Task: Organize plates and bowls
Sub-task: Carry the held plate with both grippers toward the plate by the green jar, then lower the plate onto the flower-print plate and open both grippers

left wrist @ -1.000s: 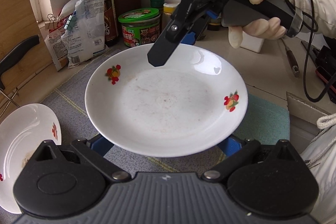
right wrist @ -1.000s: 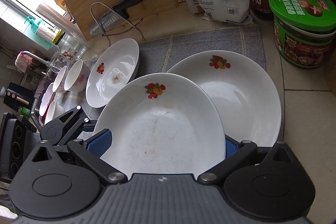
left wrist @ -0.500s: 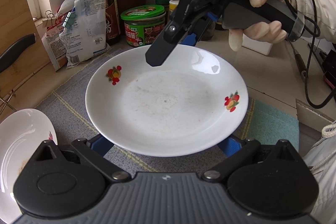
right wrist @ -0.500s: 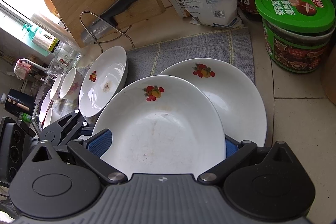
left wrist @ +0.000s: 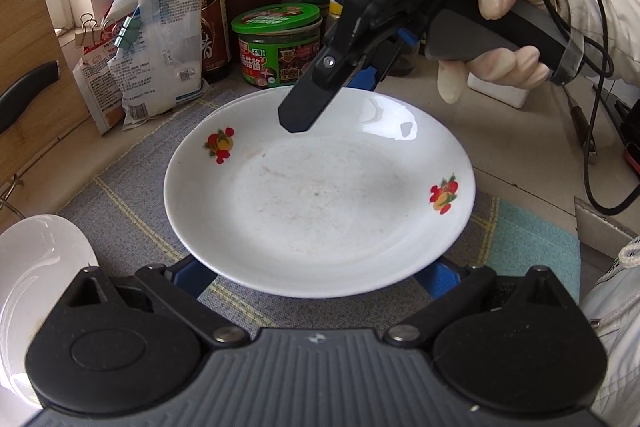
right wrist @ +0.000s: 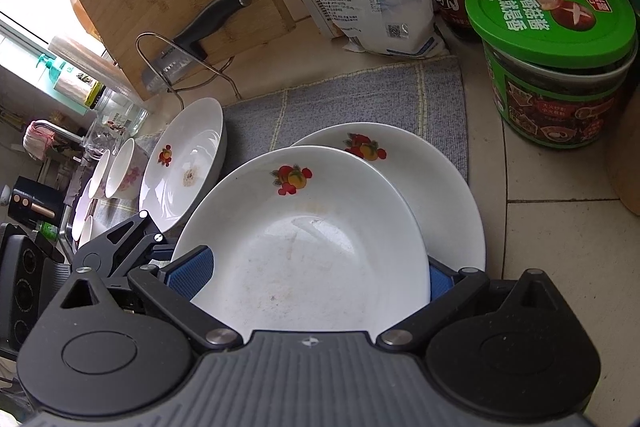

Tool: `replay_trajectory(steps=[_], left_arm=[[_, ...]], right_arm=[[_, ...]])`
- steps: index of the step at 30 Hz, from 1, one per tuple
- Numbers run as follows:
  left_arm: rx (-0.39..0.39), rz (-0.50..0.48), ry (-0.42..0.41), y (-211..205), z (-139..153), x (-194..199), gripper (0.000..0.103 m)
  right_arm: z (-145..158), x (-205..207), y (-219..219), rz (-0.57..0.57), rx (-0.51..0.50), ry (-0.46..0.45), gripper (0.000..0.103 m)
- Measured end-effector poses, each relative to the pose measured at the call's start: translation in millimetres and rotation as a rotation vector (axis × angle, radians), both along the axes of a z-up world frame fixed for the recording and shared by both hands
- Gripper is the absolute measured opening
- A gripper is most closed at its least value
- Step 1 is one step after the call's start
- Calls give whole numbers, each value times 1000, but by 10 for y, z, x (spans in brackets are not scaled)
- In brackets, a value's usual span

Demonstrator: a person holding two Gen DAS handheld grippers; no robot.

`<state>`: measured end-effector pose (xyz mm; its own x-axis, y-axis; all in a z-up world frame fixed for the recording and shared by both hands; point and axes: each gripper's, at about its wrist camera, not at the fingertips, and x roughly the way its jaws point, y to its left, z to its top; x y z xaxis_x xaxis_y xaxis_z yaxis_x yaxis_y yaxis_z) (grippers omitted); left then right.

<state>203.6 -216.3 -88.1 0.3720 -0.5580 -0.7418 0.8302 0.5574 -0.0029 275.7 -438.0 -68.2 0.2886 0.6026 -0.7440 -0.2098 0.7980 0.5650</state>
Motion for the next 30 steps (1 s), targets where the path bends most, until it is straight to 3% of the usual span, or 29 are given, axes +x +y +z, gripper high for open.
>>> replay_trajectory(steps=[30], left_arm=[[35, -16, 0, -28, -17, 138, 101]], right_arm=[[-1, -105, -138, -46, -13, 10, 103]])
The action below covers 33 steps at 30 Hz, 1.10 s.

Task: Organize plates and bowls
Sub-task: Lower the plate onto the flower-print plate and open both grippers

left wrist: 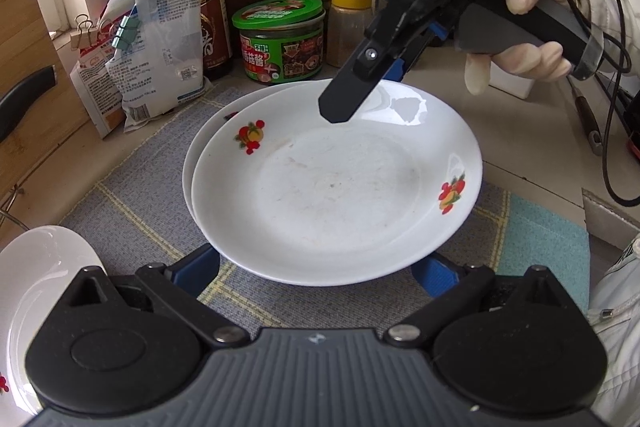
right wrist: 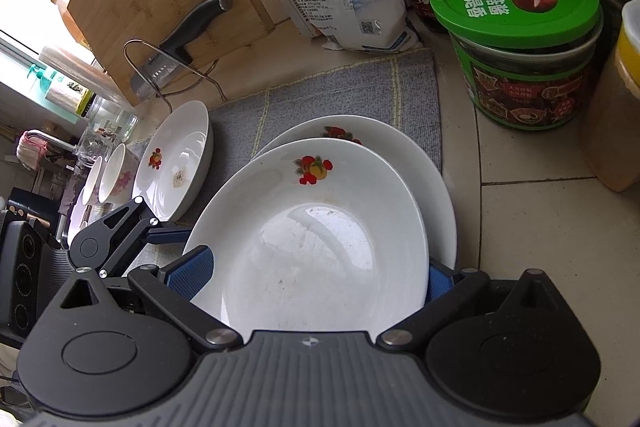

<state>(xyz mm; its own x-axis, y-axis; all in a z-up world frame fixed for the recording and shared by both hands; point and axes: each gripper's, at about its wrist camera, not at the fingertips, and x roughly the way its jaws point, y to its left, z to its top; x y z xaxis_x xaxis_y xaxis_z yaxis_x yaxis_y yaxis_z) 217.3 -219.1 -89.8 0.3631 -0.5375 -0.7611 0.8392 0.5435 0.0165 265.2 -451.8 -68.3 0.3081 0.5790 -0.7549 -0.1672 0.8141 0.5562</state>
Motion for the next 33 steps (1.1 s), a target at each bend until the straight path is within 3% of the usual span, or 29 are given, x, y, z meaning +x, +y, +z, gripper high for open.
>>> replay_trajectory(steps=[18, 33], left_arm=[[8, 29, -43, -49, 20, -89, 101], [-27, 78, -69, 13, 215, -330, 101]], right_arm=[[127, -166, -54, -18, -18, -44, 103], [209, -354, -2, -6, -85, -88, 103]])
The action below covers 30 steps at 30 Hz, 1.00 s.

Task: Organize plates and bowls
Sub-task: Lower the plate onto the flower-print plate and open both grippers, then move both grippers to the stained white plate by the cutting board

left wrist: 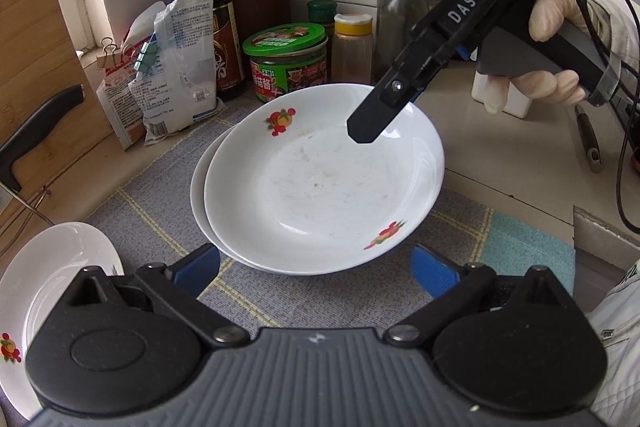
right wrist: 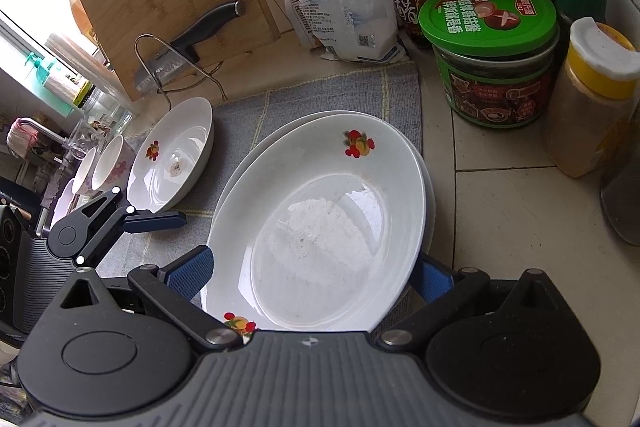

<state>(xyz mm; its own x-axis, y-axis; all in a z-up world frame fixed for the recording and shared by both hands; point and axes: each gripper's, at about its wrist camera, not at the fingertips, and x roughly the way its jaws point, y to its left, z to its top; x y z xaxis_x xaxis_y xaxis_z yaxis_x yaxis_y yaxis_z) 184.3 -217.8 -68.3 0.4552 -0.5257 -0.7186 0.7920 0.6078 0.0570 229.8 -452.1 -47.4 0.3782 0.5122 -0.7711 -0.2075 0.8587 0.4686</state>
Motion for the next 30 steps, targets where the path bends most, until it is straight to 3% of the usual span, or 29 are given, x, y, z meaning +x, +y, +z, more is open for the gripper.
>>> replay_trajectory(steps=[11, 18, 30], left_arm=[[-44, 65, -2, 111, 55, -161, 101], [-63, 132, 16, 263, 11, -287, 101], [-38, 303, 19, 933, -106, -300, 102]], right_arm=[[-6, -155, 53, -6, -55, -20, 103], [95, -310, 151, -37, -85, -104, 103], [156, -566, 799, -47, -153, -213, 103]])
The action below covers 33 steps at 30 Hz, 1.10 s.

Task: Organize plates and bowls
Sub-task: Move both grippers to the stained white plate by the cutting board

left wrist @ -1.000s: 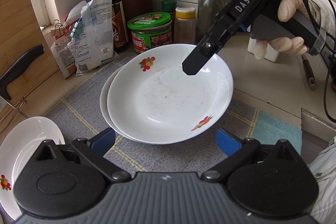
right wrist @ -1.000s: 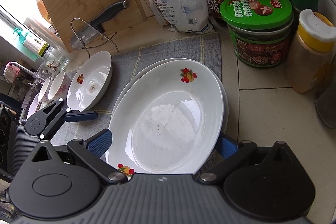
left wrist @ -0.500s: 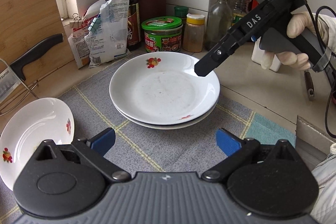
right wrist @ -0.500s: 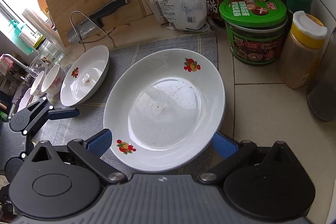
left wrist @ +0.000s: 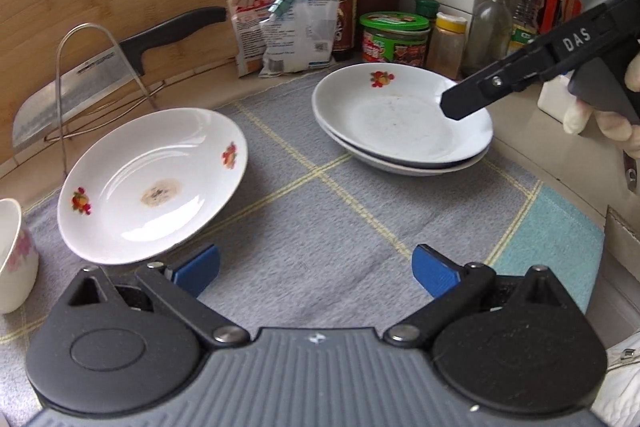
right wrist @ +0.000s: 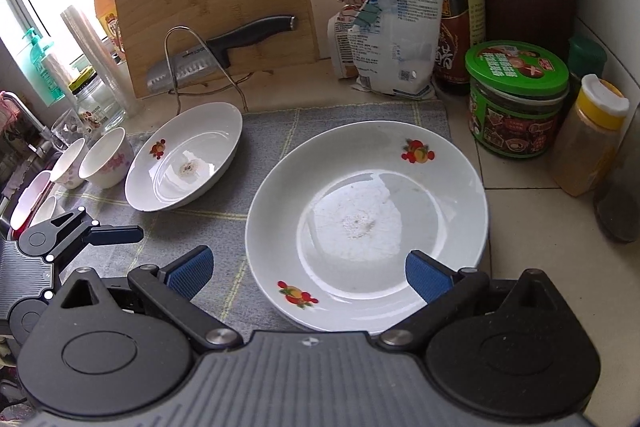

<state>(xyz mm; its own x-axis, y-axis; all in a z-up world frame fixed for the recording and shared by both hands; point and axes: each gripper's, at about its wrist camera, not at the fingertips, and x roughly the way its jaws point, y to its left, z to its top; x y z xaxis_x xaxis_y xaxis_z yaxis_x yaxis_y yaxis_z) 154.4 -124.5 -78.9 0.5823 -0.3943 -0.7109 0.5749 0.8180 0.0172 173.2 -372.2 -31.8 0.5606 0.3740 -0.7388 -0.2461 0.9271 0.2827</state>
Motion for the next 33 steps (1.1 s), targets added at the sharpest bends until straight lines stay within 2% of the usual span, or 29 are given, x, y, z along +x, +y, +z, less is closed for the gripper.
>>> replay_trajectory(steps=[10, 16, 21, 33], left_arm=[[37, 151, 18, 637, -238, 300, 102], [23, 158, 29, 763, -371, 443, 103], [0, 144, 6, 793, -399, 511, 103], [-22, 168, -29, 799, -431, 669, 103]], right_arm=[[10, 30, 650, 30, -15, 11, 103], [14, 110, 927, 60, -41, 14, 103], [12, 220, 1101, 92, -50, 9, 103], [-59, 690, 1496, 192, -49, 16, 103]])
